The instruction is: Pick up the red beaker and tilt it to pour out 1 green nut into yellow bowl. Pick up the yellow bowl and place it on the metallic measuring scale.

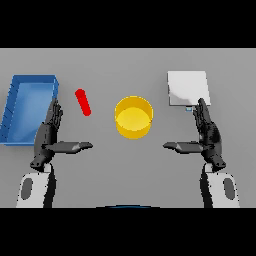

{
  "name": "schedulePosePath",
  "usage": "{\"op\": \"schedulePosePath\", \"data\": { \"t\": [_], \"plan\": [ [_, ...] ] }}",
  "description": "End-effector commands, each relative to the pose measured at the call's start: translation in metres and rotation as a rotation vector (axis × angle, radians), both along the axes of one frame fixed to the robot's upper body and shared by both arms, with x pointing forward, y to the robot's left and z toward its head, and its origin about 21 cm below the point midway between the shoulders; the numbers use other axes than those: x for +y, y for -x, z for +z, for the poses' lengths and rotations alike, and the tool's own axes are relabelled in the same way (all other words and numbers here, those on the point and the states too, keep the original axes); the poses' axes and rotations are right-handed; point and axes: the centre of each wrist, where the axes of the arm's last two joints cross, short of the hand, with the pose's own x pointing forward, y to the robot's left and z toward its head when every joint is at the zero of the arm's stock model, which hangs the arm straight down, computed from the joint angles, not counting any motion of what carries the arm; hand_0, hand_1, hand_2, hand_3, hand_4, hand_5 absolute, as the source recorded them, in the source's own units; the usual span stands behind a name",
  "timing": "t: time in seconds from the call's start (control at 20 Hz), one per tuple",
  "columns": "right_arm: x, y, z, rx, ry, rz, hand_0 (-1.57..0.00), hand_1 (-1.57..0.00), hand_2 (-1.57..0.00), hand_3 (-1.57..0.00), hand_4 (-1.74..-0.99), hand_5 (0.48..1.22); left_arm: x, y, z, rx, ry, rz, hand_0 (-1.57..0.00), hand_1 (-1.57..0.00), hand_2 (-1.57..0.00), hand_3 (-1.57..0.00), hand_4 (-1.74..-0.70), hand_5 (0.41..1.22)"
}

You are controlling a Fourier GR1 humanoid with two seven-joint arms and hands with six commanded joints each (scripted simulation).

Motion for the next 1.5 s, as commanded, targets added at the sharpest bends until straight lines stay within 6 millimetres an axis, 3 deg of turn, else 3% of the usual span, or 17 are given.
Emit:
{"op": "schedulePosePath", "data": {
  "t": [0.0,0.25,0.35,0.45,0.75,1.15,1.45],
  "plan": [
    [0.001,0.0,0.0,0.0,-0.001,0.0,0.0,0.0,0.0,0.0,-1.167,0.599,0.001,0.0,0.0,0.001,0.0,0.002,0.0,0.0,0.0,0.0,-1.15,0.599],
    [0.01,-0.001,0.0,0.004,0.001,0.002,0.0,0.0,0.0,0.0,-1.167,0.599,0.011,-0.007,0.002,0.013,-0.006,0.005,0.0,0.0,0.0,0.0,-1.15,0.599],
    [0.014,0.014,0.002,-0.108,0.244,0.006,0.0,0.0,0.0,0.0,-1.163,0.595,0.016,0.009,0.008,-0.027,-0.106,-0.043,0.0,0.0,0.0,0.0,-1.16,0.599],
    [0.02,0.022,0.003,-0.126,0.322,0.01,0.0,0.0,0.0,0.0,-1.16,0.591,0.015,0.017,0.016,-0.032,-0.142,-0.06,0.0,0.0,0.0,0.0,-1.16,0.599],
    [0.018,0.025,0.01,-0.117,0.315,0.013,0.0,0.0,0.0,0.0,-1.199,0.603,0.011,0.014,0.015,0.005,-0.197,-0.09,0.0,0.0,0.0,0.0,-1.16,0.602],
    [0.019,0.025,0.01,-0.132,0.284,0.034,0.0,0.0,0.0,0.0,-1.267,0.632,-0.004,-0.035,-0.012,0.02,-0.252,-0.107,0.0,0.0,0.0,0.0,-1.23,0.636],
    [0.016,0.026,0.007,-0.132,0.295,0.034,0.0,0.0,0.0,0.0,-1.268,0.635,-0.013,-0.066,-0.015,0.023,-0.253,-0.119,0.0,0.0,0.0,0.0,-1.27,0.677]
  ]
}}
